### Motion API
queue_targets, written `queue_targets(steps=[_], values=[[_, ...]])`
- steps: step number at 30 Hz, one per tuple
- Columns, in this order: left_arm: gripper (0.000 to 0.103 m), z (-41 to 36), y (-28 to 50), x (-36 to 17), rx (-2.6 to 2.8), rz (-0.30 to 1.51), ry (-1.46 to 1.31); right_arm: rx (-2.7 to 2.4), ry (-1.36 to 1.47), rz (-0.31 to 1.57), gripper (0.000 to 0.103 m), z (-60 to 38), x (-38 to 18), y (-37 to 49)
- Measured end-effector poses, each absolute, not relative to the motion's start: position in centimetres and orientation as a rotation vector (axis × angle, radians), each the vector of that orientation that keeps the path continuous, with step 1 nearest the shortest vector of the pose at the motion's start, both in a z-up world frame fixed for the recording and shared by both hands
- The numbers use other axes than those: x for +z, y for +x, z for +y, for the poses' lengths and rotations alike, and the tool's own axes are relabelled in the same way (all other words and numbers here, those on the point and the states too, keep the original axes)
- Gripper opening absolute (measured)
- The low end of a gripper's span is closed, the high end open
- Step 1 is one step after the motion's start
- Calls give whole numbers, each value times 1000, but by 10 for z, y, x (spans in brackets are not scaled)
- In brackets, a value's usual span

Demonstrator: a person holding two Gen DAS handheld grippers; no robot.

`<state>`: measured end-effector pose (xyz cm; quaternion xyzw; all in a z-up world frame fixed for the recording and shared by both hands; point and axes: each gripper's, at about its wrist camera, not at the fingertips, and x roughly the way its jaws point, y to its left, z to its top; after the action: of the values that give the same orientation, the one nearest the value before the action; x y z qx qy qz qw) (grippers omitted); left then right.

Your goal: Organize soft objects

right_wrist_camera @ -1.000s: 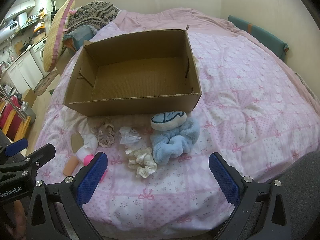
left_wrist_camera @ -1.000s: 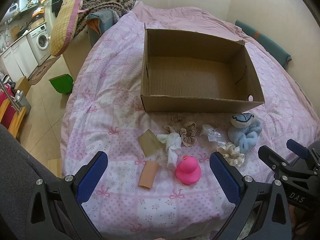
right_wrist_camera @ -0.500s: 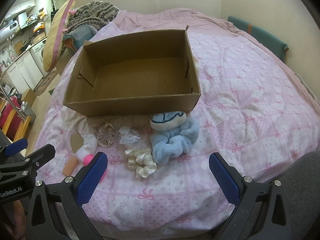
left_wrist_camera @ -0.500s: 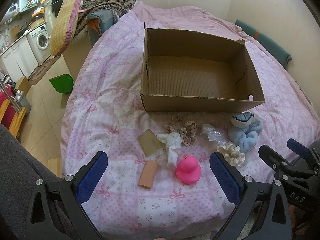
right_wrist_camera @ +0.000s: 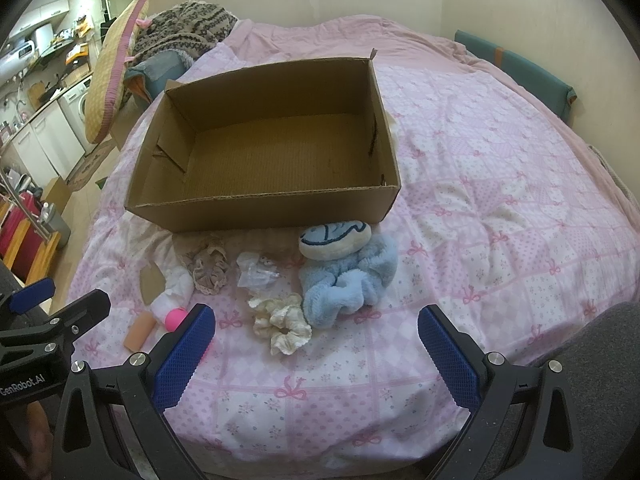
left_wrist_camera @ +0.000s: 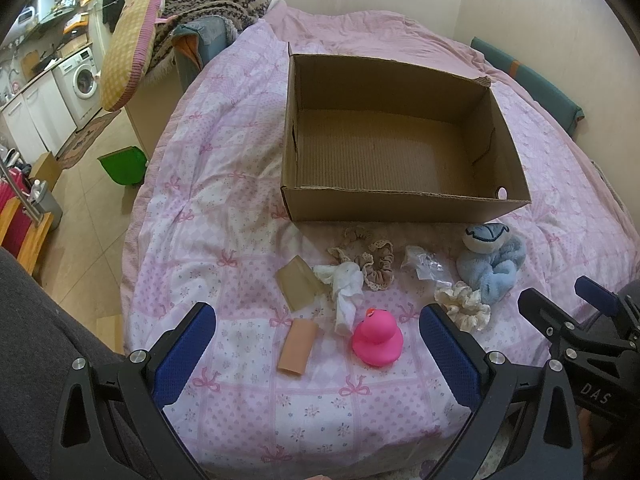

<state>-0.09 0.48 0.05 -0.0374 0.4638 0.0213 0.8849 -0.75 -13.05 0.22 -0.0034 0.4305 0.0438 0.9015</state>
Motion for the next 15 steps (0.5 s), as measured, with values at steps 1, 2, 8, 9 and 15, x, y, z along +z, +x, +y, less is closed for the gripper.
queue_targets(steps=[1,2,8,9,15], values=[[102,5,-1,1,45,965,-78,91,-7,892,103,-130,2,-8],[102,5,-1,1,45,965,-78,92,-7,892,103,-130,1,-7],[102,5,-1,0,43,969,-76,91,-7,891,103,-130,2,-7],[102,6,-2,-1,41,972,-77,92,-6,892,103,-129,2,-7],[102,2,-1,-7,43,978,-78,94,-11,893,103,-131,2,-8]])
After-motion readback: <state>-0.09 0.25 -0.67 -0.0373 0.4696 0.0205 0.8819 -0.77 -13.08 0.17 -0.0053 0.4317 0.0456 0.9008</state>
